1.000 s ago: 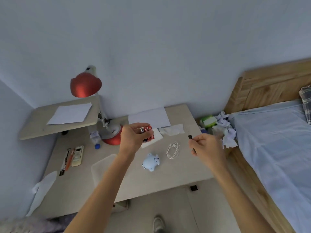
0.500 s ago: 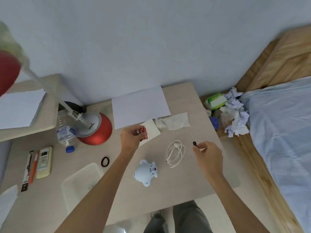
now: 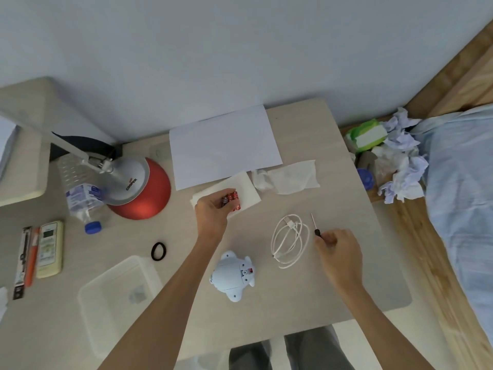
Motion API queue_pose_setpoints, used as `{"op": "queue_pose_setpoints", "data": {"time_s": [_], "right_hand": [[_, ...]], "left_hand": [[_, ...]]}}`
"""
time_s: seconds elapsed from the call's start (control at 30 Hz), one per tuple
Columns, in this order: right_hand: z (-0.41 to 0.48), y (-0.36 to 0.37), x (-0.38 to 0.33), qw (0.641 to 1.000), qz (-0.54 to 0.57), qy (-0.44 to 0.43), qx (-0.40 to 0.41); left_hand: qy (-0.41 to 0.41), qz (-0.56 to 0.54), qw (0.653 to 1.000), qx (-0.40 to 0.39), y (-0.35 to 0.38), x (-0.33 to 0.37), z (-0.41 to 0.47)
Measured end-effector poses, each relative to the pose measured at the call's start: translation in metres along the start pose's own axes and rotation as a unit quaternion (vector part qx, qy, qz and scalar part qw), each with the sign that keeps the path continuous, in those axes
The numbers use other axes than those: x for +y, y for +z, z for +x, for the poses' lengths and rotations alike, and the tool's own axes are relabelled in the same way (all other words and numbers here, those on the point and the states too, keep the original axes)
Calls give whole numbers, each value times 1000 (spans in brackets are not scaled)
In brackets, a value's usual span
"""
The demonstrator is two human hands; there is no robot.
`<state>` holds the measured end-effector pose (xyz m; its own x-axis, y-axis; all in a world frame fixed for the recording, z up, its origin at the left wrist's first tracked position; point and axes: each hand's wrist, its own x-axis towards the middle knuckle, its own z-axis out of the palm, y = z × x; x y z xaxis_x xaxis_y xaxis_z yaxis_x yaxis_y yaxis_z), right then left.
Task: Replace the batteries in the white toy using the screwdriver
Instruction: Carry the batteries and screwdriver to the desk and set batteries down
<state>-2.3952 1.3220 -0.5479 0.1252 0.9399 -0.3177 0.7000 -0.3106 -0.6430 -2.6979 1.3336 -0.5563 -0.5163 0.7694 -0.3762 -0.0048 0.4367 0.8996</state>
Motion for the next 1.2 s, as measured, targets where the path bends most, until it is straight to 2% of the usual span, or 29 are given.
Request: {"op": "queue_pose_setpoints", "data": {"time_s": [0.33, 0.83, 1.2], "right_hand": [[0, 5, 7, 1000, -3, -7, 26], [-3, 5, 17, 999, -28, -23, 33], [-1, 6, 16, 996, -77, -29, 22]], "left_hand": [[21, 10, 1000, 11, 6, -8, 5], [100, 202, 974, 4, -5, -13, 24], [104, 243, 964, -20, -11, -8, 24]]}}
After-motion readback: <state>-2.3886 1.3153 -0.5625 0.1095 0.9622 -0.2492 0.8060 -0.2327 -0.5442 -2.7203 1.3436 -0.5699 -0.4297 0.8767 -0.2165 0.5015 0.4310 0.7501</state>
